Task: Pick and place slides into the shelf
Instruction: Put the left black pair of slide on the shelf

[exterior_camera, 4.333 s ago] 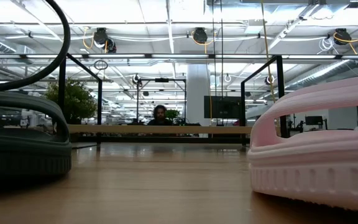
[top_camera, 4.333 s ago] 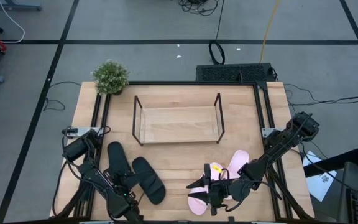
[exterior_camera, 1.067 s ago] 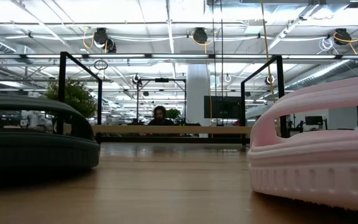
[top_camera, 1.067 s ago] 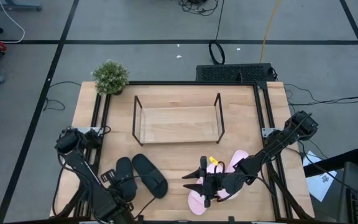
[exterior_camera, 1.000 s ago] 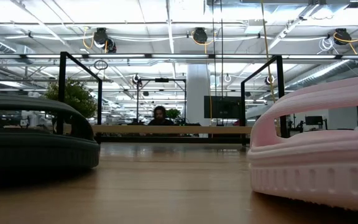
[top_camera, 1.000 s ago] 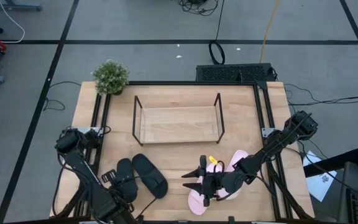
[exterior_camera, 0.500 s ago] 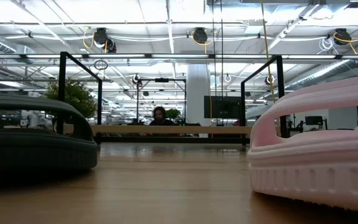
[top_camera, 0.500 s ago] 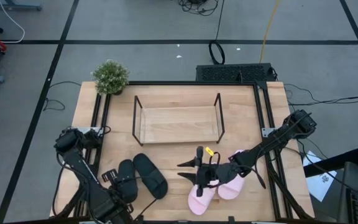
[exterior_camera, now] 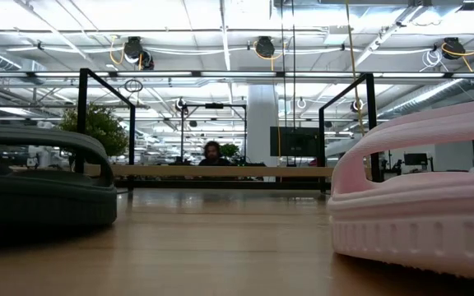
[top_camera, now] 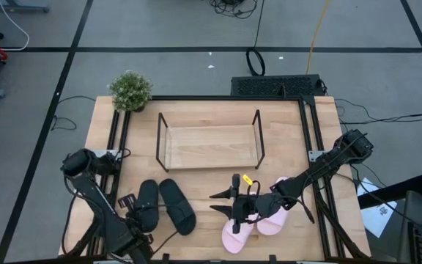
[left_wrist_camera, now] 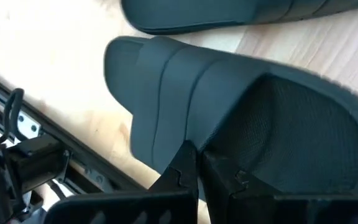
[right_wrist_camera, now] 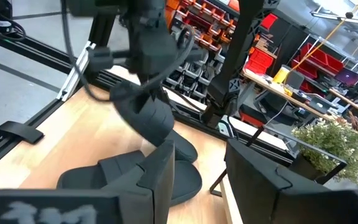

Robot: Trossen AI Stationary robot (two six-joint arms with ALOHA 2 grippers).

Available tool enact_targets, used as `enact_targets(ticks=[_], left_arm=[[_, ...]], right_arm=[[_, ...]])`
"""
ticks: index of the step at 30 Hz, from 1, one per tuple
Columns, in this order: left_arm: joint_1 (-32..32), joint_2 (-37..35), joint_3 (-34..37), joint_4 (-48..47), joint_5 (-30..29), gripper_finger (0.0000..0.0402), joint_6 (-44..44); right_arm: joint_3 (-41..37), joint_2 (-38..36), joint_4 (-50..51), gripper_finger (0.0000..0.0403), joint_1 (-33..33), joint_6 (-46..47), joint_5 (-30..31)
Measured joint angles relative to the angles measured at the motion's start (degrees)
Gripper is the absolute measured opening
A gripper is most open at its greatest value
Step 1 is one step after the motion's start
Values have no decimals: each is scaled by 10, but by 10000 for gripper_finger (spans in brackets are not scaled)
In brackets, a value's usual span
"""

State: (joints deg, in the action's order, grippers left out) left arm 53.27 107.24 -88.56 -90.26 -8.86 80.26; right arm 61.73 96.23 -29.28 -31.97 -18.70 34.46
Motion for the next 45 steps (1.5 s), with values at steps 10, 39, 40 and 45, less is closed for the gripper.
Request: enact_targets(ticks=[10,39,40,45], left_arm=[[-6,-100,47,4,-22,0,6],[29,-111,81,7,-40,0,13],[34,-101,81,8,-38,0,13],[58,-59,80,11,-24,0,13]], right_arm=[[0,0,0,135,2,0,0],[0,0,0,135,16,1,0],[0,0,0,135,16,1,0],[0,0,0,135,16,4,0]])
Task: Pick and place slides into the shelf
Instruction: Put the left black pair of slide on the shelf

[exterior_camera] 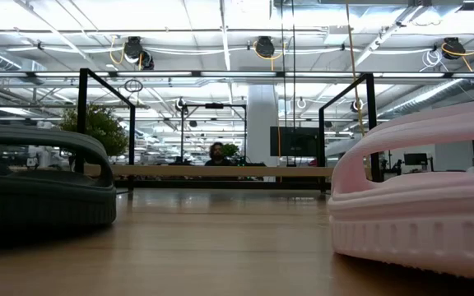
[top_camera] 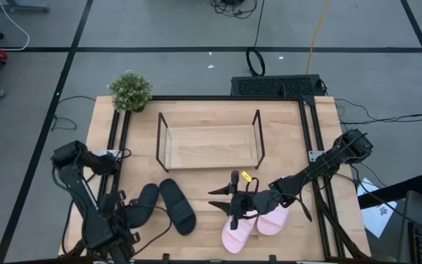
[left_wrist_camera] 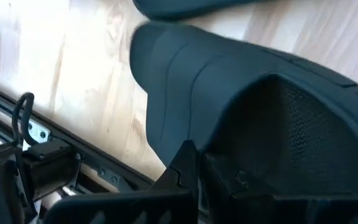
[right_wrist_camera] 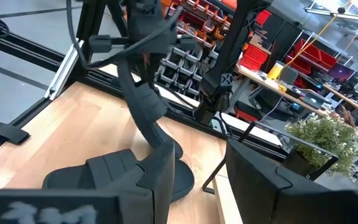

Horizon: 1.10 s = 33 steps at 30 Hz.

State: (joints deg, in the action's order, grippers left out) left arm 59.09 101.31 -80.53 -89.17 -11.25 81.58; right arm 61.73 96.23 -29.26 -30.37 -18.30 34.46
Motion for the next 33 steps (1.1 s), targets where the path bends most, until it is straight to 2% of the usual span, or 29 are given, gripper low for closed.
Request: enact_targets(ticks=[4,8,15,24,33], left_arm=[[20,24,8,-25,-3,0,37],[44,55,5,-12,5,0,73],[42,111,5,-7,18,0,77],[41,119,5,-9,-17,0,81],[41,119,5,-9,-26,0,86]], right_arm=[[0,0,0,135,0,5,0],[0,0,0,135,1,14,0],[0,0,0,135,8,15,0],[0,0,0,135,20,26,0],[0,0,-1,135,27,26,0]])
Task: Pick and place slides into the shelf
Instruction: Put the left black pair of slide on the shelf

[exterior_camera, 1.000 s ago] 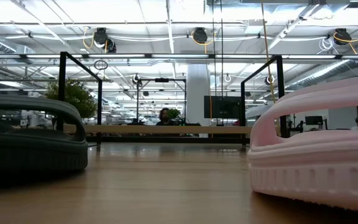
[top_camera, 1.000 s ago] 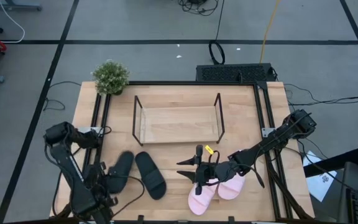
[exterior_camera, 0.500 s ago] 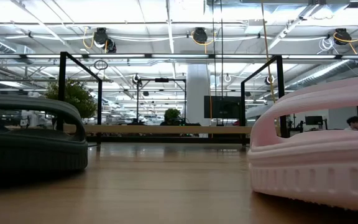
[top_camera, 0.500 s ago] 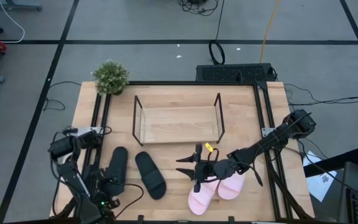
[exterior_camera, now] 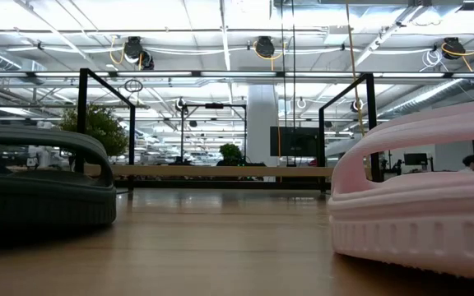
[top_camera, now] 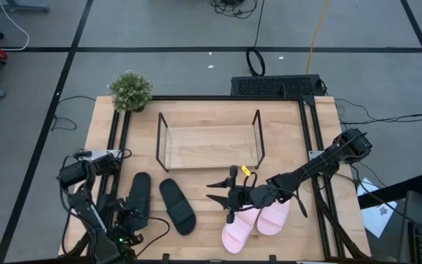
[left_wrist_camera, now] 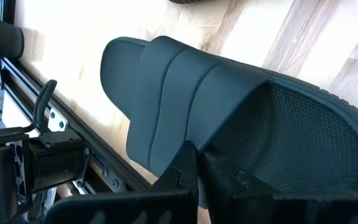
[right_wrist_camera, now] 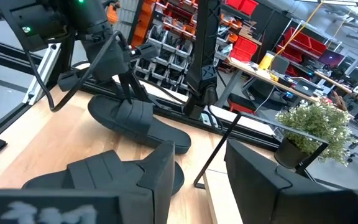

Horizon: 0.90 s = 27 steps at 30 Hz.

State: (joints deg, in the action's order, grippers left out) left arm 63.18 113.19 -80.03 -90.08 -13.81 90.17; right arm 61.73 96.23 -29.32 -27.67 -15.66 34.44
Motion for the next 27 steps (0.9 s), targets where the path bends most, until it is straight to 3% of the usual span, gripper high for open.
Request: enact_targets(ticks=[10,19,27], left_arm=[[0,0,0,0,-13,0,-32],[-8,-5,5,2,-68,0,-68],[-8,-37,12,0,-57,0,-75]], right_arm=[[0,0,0,135,8,13,0],[0,0,0,135,15,21,0],[0,0,0,135,15,21,0]])
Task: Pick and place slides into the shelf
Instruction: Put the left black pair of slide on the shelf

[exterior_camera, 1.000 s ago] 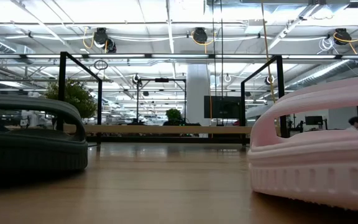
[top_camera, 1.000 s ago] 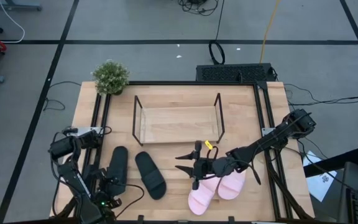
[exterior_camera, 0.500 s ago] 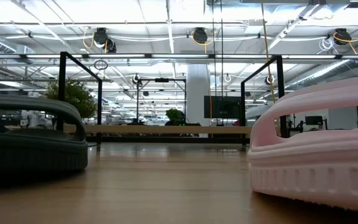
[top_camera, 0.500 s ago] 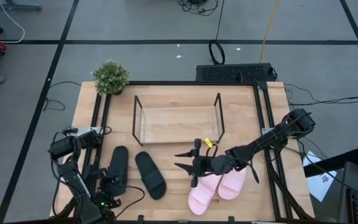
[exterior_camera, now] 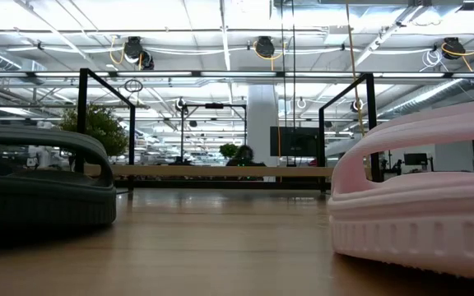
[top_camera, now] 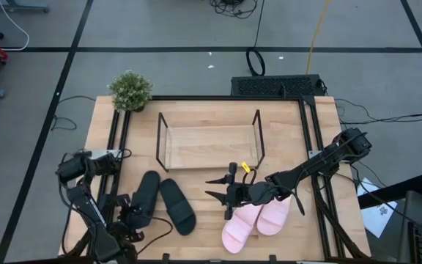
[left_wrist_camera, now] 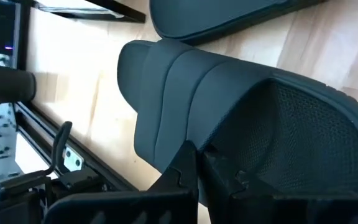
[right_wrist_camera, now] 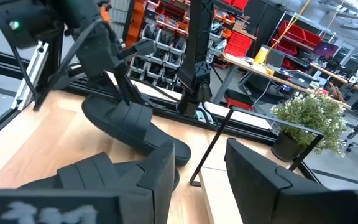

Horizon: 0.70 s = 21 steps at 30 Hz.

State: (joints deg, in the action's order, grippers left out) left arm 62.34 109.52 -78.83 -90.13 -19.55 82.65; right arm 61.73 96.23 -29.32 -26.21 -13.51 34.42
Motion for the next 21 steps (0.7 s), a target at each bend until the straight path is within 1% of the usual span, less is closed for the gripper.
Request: enact_targets(ticks=[3,9,21], left_arm=[[7,-17,0,0,12,0,1],[14,-43,0,1,15,0,-1],[16,-46,-1,1,6,0,-34]], right_arm=[[0,0,0,135,0,0,0],[0,0,0,135,0,1,0],[0,0,0,135,0,9,0]])
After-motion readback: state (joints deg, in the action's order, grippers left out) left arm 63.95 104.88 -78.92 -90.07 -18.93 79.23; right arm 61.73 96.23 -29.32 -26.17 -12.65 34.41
